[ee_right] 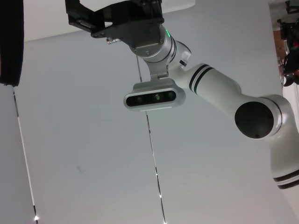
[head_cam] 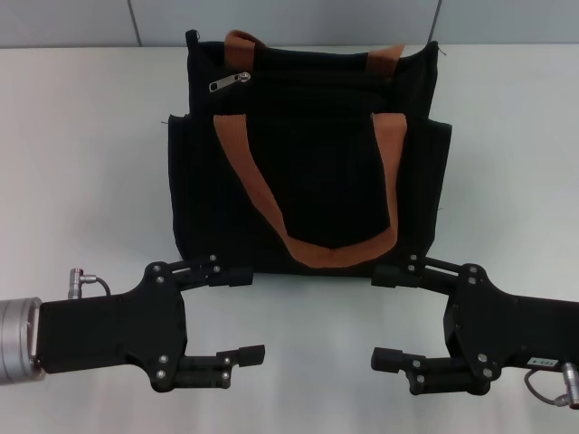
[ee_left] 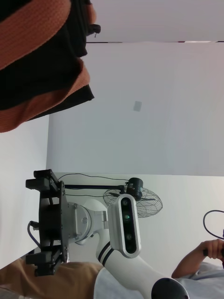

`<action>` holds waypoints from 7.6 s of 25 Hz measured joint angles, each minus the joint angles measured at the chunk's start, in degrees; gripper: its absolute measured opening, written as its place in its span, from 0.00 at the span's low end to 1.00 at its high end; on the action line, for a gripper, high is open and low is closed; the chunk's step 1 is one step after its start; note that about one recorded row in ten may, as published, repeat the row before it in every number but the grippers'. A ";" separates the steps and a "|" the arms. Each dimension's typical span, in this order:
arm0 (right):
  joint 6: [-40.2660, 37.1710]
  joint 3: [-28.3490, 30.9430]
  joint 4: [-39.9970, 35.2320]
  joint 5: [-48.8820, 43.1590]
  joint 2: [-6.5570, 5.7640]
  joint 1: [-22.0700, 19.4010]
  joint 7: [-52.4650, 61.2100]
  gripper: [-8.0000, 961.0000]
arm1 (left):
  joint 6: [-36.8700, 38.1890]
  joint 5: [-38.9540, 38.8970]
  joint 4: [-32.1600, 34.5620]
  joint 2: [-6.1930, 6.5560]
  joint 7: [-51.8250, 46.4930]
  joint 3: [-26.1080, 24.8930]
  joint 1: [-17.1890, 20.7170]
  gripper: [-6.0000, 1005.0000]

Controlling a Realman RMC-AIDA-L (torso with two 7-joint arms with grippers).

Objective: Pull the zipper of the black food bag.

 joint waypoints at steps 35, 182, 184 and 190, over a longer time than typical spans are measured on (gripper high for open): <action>3.51 -0.07 3.29 0.56 0.16 1.75 -1.52 0.87 | -21.39 -14.88 0.89 2.42 -13.19 -10.95 -5.43 0.79; 15.54 -12.28 -11.33 21.11 -0.09 15.39 64.09 0.86 | -16.99 -20.33 1.67 -0.52 -14.34 1.67 -13.75 0.09; 15.61 -12.28 -11.19 21.13 -0.09 15.76 64.46 0.86 | -17.08 -20.33 1.65 -0.52 -14.32 1.67 -13.78 0.09; 16.37 -12.28 -11.01 21.12 -0.09 16.16 65.00 0.86 | -17.18 -20.38 1.60 -0.52 -14.22 1.67 -13.87 0.09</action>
